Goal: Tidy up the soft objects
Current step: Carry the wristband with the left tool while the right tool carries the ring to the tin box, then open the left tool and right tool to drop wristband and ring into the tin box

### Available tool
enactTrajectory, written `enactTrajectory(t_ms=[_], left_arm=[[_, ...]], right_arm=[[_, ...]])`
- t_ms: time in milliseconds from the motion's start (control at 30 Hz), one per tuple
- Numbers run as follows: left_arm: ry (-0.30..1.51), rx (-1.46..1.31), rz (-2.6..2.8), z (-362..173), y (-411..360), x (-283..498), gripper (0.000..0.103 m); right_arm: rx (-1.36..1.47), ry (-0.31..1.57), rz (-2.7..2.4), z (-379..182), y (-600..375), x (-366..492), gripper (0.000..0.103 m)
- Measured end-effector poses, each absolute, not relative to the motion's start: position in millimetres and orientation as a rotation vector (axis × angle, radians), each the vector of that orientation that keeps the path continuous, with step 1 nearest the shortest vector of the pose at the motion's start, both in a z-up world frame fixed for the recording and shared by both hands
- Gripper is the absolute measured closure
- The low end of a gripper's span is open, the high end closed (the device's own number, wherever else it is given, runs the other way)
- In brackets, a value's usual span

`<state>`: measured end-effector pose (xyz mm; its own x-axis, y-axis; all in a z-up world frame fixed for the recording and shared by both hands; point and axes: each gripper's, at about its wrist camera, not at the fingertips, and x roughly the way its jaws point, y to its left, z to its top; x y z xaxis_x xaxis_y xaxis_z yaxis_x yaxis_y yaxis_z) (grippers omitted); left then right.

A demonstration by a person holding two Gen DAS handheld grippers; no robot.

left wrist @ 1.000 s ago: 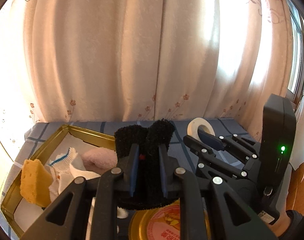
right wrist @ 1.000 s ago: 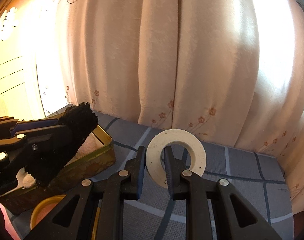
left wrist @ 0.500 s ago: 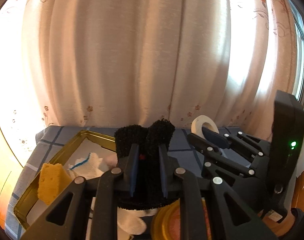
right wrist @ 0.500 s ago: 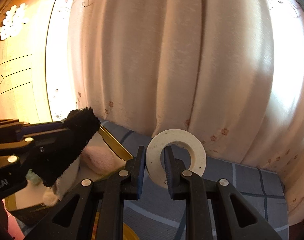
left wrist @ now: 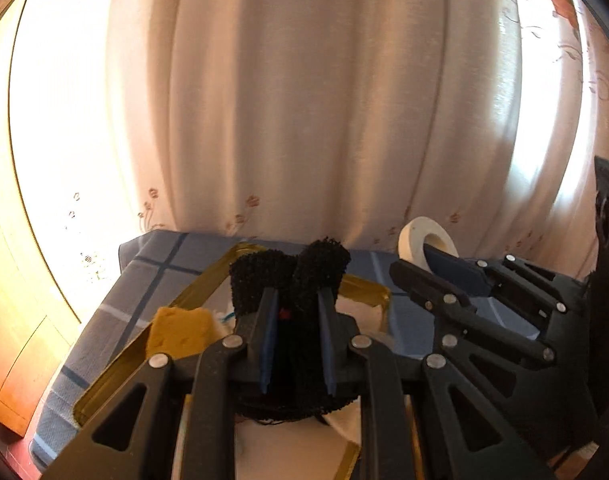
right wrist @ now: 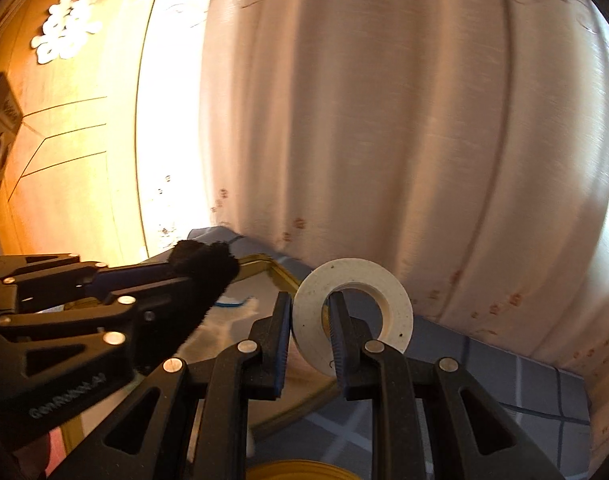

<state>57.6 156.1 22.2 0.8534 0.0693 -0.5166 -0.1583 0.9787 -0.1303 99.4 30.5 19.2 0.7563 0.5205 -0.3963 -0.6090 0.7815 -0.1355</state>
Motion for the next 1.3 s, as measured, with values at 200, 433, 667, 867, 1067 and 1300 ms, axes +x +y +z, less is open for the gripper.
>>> enactTrajectory(t_ms=[200, 433, 667, 867, 1067, 1300], left_arm=[[0.55, -0.188, 0.139, 14, 168, 52, 0.085], [0.569, -0.214, 0.158, 4, 183, 49, 0.085], [0.582, -0.229, 0.171, -4, 194, 47, 0.085], [0.602, -0.228, 0.181, -11, 197, 47, 0.085], [0.612, -0.229, 0.194, -13, 200, 46, 0.084], [0.609, -0.224, 0.203, -11, 201, 42, 0.084]], right_arm=[[-0.304, 0.36, 0.662, 17, 53, 91, 0.082], [-0.329, 0.385, 0.683, 13, 69, 91, 0.082], [-0.354, 0.403, 0.696, 9, 80, 90, 0.082], [-0.37, 0.419, 0.701, 4, 90, 91, 0.082], [-0.376, 0.431, 0.71, 1, 96, 91, 0.082], [-0.364, 0.438, 0.724, 1, 96, 91, 0.082]])
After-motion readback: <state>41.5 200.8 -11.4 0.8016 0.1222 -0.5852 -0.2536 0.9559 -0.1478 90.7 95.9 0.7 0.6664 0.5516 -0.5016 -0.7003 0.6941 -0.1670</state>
